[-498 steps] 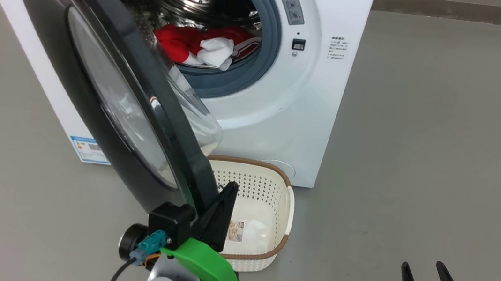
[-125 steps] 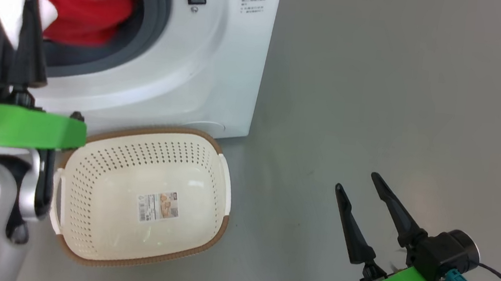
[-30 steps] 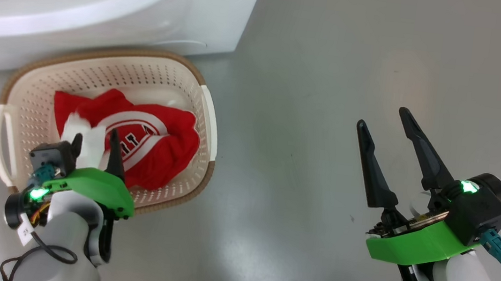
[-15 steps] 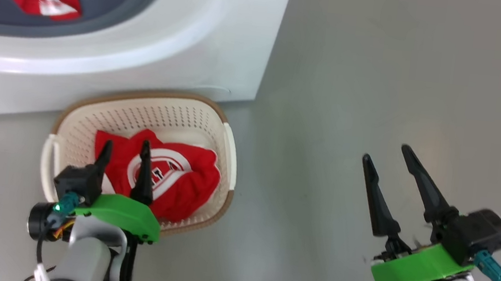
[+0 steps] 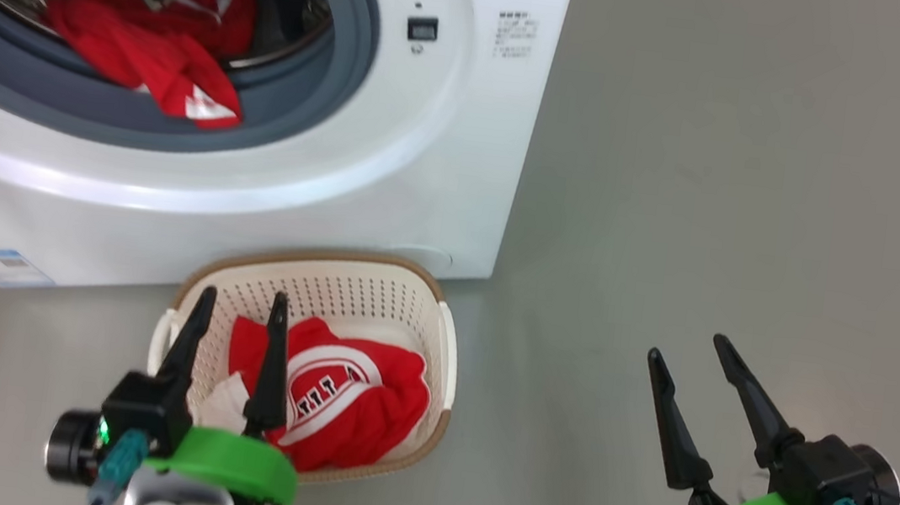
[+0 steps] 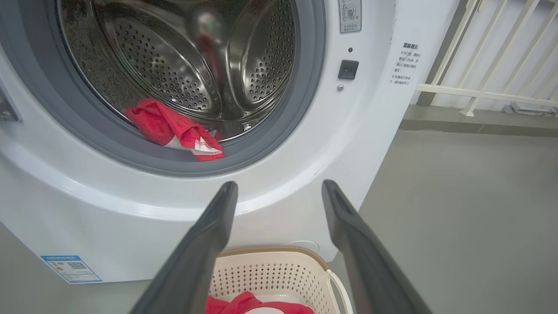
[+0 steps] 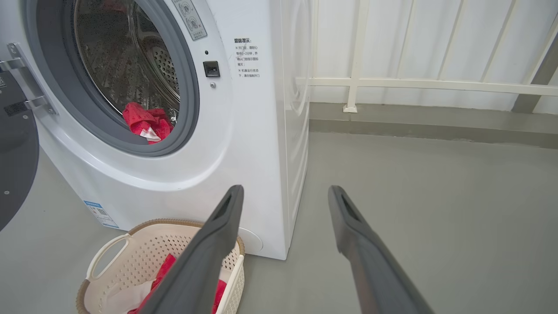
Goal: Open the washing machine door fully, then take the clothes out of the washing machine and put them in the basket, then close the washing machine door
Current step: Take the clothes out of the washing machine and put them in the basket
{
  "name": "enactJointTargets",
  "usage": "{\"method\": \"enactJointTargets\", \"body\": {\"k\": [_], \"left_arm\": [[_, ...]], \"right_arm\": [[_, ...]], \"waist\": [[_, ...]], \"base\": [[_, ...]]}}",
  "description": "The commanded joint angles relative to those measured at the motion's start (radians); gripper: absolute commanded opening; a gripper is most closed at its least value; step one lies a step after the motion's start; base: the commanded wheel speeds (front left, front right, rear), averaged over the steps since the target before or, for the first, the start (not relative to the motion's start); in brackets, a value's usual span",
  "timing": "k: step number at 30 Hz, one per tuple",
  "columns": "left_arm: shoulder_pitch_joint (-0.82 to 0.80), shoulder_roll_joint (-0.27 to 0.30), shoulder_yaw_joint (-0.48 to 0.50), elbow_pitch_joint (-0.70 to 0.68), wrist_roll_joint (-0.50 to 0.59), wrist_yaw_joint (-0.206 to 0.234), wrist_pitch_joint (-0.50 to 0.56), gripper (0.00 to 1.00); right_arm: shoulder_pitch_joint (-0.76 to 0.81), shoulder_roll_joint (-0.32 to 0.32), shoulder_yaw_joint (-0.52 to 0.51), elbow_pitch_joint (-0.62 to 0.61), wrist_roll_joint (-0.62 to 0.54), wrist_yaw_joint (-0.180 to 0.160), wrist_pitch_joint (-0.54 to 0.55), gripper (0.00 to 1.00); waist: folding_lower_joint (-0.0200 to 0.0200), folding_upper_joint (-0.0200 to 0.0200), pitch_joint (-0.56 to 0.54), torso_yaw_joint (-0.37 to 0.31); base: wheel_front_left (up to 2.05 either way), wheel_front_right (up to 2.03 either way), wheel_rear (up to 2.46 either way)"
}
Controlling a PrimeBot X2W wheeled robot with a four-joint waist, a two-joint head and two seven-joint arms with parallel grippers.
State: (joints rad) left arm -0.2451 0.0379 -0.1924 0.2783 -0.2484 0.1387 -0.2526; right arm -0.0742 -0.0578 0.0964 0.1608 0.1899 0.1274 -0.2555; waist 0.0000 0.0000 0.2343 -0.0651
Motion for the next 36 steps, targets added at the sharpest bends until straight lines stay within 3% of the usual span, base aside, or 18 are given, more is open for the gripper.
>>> {"method": "enactJointTargets", "body": {"k": [1, 20, 36], "left_arm": [[0.025, 0.018, 0.036, -0.041, 0.013, -0.005, -0.009, 1.0], [0.289, 0.07, 0.042, -0.219, 0.019, 0.02, 0.031, 1.0], [0.361, 0.084, 0.045, -0.254, -0.006, 0.03, 0.047, 1.0]], "right_arm": [[0.008, -0.002, 0.018, -0.02, -0.002, 0.003, -0.006, 1.0], [0.12, 0.007, -0.011, -0.008, -0.024, 0.003, -0.006, 1.0], [0.147, 0.007, -0.004, -0.007, -0.007, 0.003, -0.006, 1.0]], "waist": [[0.0, 0.0, -0.058, 0.023], [0.0, 0.0, -0.221, 0.043], [0.0, 0.0, -0.248, 0.023]], "base": [[0.0, 0.0, 0.0], [0.0, 0.0, 0.0], [0.0, 0.0, 0.0]]}}
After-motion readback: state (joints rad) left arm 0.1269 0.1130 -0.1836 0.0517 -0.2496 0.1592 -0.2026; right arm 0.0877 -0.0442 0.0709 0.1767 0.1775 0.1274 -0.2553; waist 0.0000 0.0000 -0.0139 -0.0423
